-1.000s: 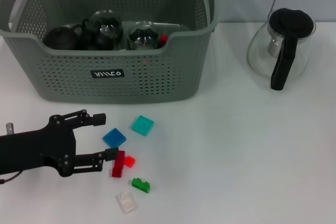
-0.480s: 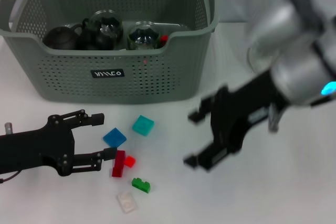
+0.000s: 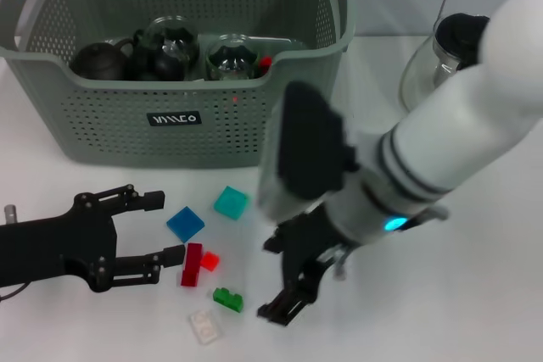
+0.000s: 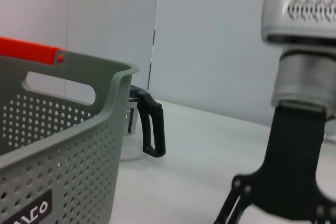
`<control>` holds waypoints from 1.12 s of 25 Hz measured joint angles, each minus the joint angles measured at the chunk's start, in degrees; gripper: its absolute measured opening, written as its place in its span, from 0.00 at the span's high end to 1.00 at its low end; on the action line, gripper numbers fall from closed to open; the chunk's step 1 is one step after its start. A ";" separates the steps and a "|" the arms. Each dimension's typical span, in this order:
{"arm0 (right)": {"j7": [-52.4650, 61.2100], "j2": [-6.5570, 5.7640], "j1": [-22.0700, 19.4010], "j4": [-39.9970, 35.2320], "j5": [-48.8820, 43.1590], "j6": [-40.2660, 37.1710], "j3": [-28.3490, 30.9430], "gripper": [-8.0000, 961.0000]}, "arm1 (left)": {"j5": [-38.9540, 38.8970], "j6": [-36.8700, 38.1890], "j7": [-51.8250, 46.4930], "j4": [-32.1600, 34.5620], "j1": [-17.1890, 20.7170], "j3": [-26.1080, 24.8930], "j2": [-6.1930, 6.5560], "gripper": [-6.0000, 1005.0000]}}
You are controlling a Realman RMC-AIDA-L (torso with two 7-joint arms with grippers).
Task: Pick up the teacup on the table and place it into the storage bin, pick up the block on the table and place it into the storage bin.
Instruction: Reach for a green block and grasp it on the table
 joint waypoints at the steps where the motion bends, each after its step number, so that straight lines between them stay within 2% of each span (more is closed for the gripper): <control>1: 0.30 0.07 0.24 0.68 0.51 2.28 -2.03 0.08 | 0.00 0.00 0.04 0.01 0.07 0.00 0.00 0.17; 4: 0.99 0.12 0.50 1.92 1.60 8.02 -7.19 0.08 | 0.00 0.00 0.44 -0.10 0.23 -0.05 0.00 0.17; 8: 1.65 0.42 0.60 3.36 2.30 13.23 -10.97 0.10 | 0.00 0.00 0.42 -0.23 0.26 -0.09 -0.01 0.17; 21: 2.26 0.74 1.91 8.47 5.97 20.57 -15.42 0.14 | 0.70 -2.37 -2.27 -0.43 -0.19 0.13 -0.36 0.17; 27: 2.22 0.75 2.00 9.18 6.72 23.24 -17.17 0.37 | 0.70 -2.29 -2.28 -0.43 -0.30 0.06 -0.35 0.17; 28: 2.19 0.75 2.04 9.26 6.92 23.69 -17.57 0.38 | 0.70 -2.27 -2.28 -0.43 -0.31 0.04 -0.35 0.17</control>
